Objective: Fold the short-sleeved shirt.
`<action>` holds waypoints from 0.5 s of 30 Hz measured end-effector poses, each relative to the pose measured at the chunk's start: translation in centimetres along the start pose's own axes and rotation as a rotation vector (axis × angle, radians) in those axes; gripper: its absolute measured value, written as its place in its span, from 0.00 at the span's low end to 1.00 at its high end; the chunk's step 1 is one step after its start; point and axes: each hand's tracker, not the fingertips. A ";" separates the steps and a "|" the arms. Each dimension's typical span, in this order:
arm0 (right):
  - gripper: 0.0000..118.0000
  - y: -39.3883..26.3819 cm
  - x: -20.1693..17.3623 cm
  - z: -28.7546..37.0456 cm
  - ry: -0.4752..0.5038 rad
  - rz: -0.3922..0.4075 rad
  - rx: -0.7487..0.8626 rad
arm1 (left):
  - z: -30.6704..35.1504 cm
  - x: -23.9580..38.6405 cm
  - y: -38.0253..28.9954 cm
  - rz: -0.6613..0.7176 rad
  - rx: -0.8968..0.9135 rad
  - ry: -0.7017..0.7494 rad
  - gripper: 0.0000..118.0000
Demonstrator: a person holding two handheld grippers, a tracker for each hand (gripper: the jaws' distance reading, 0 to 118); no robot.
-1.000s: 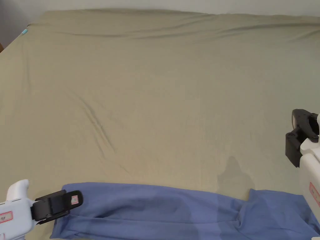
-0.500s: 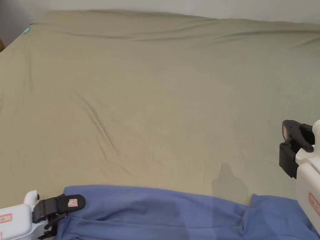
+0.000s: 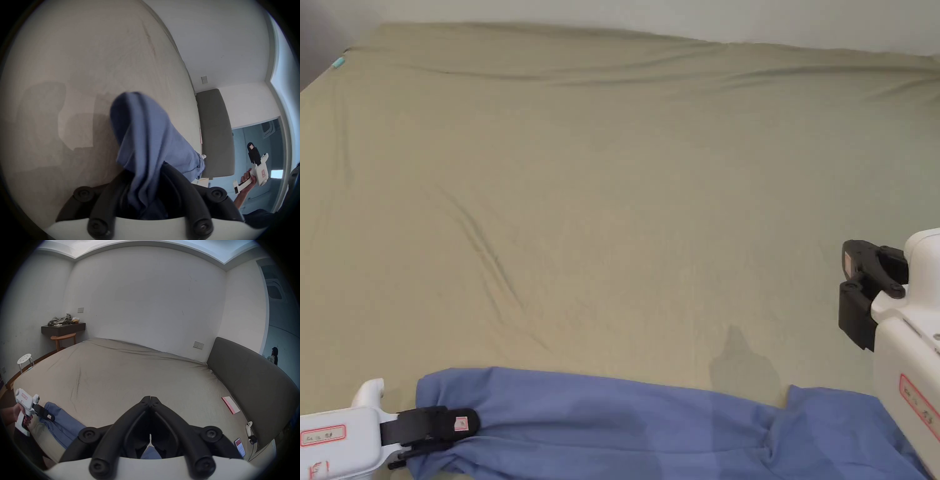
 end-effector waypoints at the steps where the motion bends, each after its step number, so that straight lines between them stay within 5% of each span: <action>1: 0.00 0.0 0.0 0.0 -0.001 0.000 0.000 | 0.3 0.4 0.0 -0.005 0.001 -0.004 0.07; 15: 0.00 0.2 0.5 0.8 -0.009 -0.014 0.005 | 7.2 2.8 1.9 -0.033 0.167 0.129 0.07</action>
